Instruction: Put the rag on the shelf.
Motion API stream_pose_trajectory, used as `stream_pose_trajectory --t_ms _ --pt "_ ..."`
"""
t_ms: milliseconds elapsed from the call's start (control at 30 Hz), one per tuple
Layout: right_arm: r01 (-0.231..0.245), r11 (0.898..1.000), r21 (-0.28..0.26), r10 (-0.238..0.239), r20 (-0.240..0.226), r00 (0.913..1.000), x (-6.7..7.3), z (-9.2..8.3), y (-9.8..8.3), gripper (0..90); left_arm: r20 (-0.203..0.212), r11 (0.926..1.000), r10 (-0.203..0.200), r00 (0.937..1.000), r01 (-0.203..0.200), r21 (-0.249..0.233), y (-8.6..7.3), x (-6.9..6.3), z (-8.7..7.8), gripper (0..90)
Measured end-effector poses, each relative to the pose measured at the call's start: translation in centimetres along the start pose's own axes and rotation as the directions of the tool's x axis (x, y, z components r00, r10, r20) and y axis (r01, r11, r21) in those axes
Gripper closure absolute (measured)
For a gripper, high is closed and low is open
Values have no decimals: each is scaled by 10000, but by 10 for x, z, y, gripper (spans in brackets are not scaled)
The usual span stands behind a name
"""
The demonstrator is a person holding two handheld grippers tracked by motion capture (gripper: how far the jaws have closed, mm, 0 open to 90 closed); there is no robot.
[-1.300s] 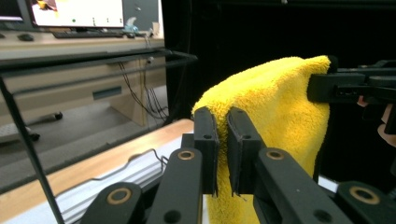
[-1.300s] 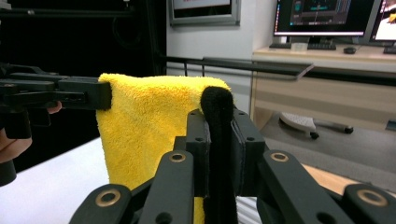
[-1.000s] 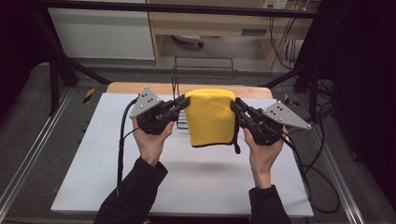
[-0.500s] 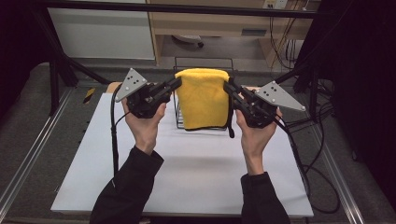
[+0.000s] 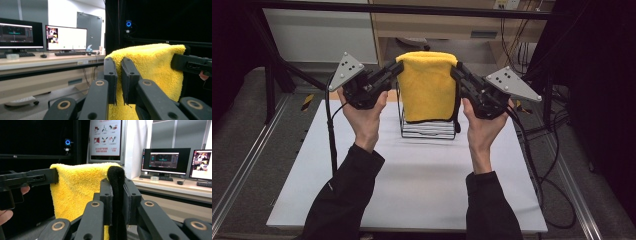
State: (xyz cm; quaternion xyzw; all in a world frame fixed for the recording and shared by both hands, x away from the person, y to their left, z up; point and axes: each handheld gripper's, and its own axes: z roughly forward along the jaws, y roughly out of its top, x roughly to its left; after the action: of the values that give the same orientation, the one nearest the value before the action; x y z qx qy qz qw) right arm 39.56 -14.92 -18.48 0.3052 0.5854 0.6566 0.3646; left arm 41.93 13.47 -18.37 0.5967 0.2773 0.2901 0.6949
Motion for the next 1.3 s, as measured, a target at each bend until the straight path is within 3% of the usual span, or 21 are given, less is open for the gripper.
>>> stream_pose_trajectory --t_ms 400,900,1000,1300 --pt "-3 9988 -488 4 30 10000 -7 15 25 803 -52 9997 9 10000 -10 -241 27 7 14 834" --pt "-75 9956 -934 80 48 10000 -21 43 34 803 -324 9988 254 9992 -268 -412 43 21 33 834" --pt "16 9959 -899 -11 62 10000 -24 48 37 802 -287 9991 94 9995 -105 -405 46 25 37 834" --pt "-52 9971 -763 60 95 9999 -36 68 42 801 -395 9993 158 9991 -171 -336 52 39 53 834"
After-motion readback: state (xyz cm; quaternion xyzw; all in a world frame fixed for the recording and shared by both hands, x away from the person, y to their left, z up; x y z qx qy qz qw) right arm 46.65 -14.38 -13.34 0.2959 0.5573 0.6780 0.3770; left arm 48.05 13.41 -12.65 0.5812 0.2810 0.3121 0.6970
